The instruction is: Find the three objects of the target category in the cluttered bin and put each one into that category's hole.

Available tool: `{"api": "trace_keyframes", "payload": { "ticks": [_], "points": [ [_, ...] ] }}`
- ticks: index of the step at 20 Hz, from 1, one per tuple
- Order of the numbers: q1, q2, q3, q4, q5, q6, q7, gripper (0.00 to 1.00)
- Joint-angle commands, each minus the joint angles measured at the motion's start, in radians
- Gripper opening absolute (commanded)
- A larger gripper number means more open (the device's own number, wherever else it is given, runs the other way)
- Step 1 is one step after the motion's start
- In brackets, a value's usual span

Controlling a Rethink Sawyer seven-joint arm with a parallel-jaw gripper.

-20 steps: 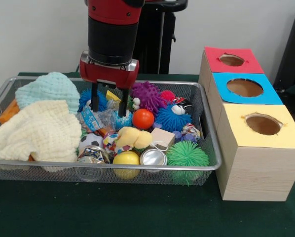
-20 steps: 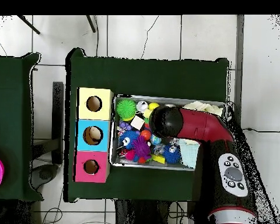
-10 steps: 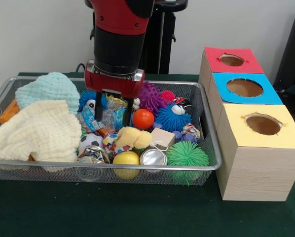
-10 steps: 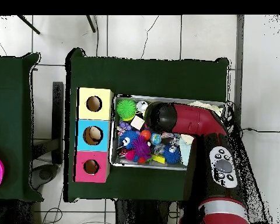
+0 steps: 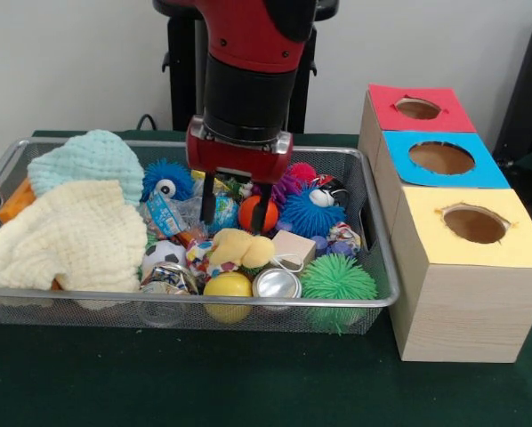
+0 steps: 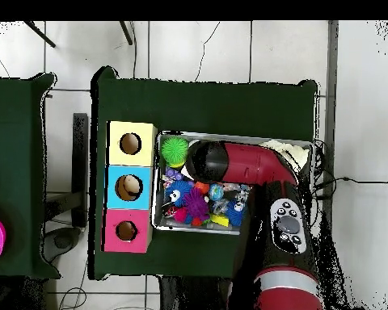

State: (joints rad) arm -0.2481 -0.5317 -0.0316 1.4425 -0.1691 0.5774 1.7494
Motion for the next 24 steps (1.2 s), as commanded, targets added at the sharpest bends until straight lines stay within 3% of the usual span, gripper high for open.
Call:
{"api": "trace_keyframes", "payload": {
  "ticks": [1,10,20,24],
  "points": [
    [0.023,0.051,-0.014,-0.036,0.060,-0.057,0.250,1.00],
    [0.022,0.068,-0.028,-0.047,0.086,-0.063,0.215,1.00],
    [0.014,0.196,-0.040,-0.155,0.080,-0.141,0.192,1.00],
    [0.023,0.201,-0.055,-0.152,0.079,-0.155,0.192,1.00]
  ]
}}
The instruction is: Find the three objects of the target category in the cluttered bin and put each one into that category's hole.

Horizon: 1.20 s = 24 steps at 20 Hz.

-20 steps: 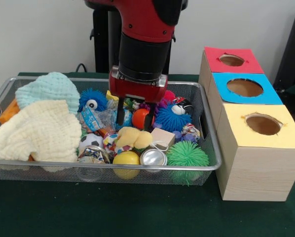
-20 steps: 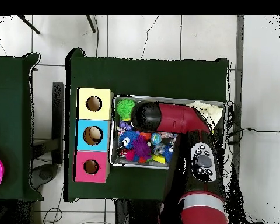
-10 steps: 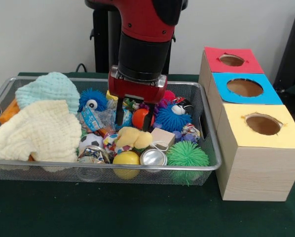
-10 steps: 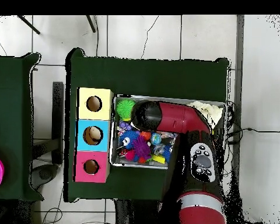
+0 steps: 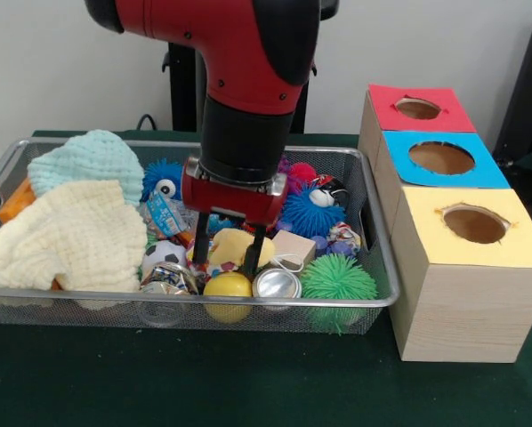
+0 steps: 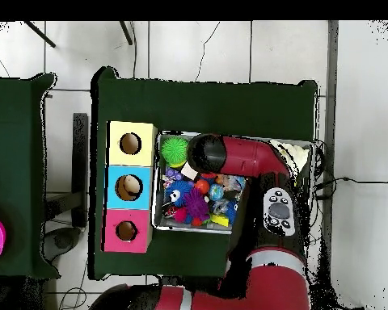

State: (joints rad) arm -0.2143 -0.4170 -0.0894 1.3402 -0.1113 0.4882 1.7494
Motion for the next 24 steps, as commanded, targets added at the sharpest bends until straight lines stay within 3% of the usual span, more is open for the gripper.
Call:
{"api": "trace_keyframes", "payload": {
  "ticks": [1,9,16,24],
  "points": [
    [-0.010,0.085,0.003,-0.049,0.021,-0.064,0.187,1.00],
    [-0.012,0.015,0.004,0.019,0.025,-0.024,0.158,1.00],
    [-0.034,-0.123,0.026,0.179,0.027,0.015,0.117,1.00],
    [-0.041,-0.130,0.038,0.177,0.028,0.036,0.106,1.00]
  ]
}}
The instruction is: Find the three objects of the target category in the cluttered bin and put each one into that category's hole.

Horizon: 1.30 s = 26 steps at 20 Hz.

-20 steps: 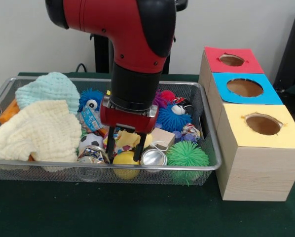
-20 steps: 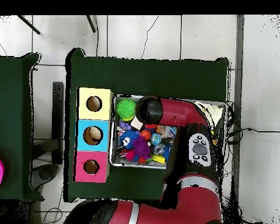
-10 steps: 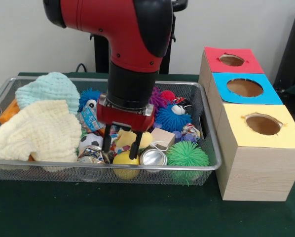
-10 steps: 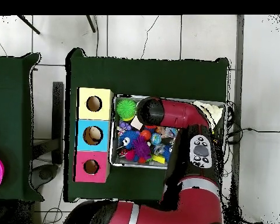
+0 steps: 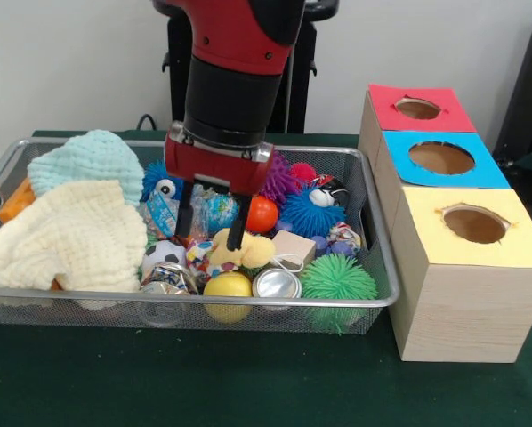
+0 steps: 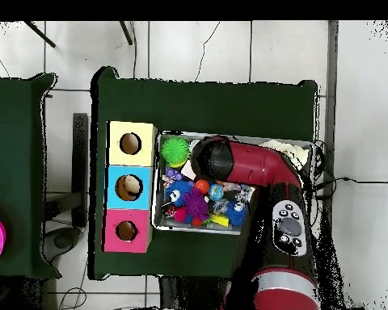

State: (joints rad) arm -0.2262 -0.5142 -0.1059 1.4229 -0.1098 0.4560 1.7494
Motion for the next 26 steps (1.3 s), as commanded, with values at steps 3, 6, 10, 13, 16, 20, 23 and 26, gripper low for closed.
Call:
{"api": "trace_keyframes", "payload": {
  "ticks": [3,6,10,13,16,20,23,26],
  "points": [
    [-0.034,-0.032,0.056,0.097,0.023,0.065,0.104,1.00],
    [-0.042,-0.031,0.062,0.132,0.014,0.013,0.112,1.00],
    [-0.050,-0.036,0.068,0.186,0.003,-0.053,0.128,1.00],
    [-0.054,-0.042,0.069,0.217,-0.001,-0.079,0.134,1.00],
    [-0.056,-0.044,0.070,0.231,-0.001,-0.086,0.132,1.00],
    [-0.053,-0.044,0.068,0.246,-0.002,-0.099,0.134,1.00],
    [-0.046,-0.044,0.061,0.247,-0.001,-0.096,0.135,1.00],
    [-0.036,-0.044,0.053,0.246,0.001,-0.088,0.138,1.00]
  ]
}}
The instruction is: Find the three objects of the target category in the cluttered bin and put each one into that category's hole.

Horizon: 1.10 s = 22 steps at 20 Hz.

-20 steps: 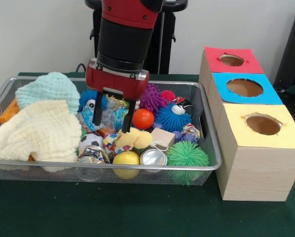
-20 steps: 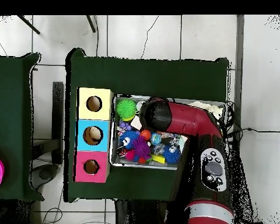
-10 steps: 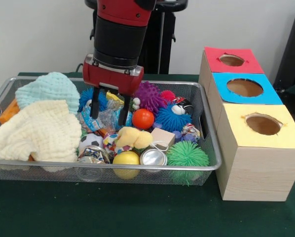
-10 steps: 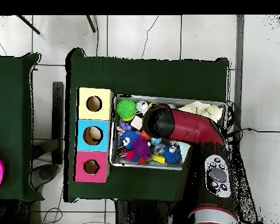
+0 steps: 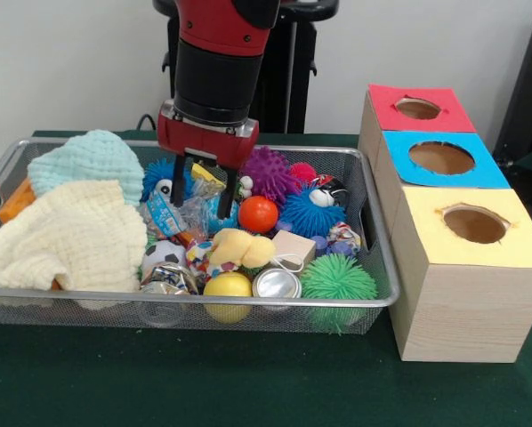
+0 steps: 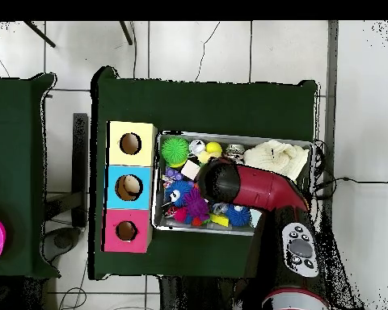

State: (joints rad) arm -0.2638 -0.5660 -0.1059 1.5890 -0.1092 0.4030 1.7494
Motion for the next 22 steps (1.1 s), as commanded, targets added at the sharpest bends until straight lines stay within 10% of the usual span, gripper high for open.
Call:
{"api": "trace_keyframes", "payload": {
  "ticks": [1,22],
  "points": [
    [0.007,0.008,0.050,0.080,0.002,-0.035,0.142,1.00],
    [0.093,0.015,-0.007,0.061,0.059,-0.001,0.208,1.00]
  ]
}}
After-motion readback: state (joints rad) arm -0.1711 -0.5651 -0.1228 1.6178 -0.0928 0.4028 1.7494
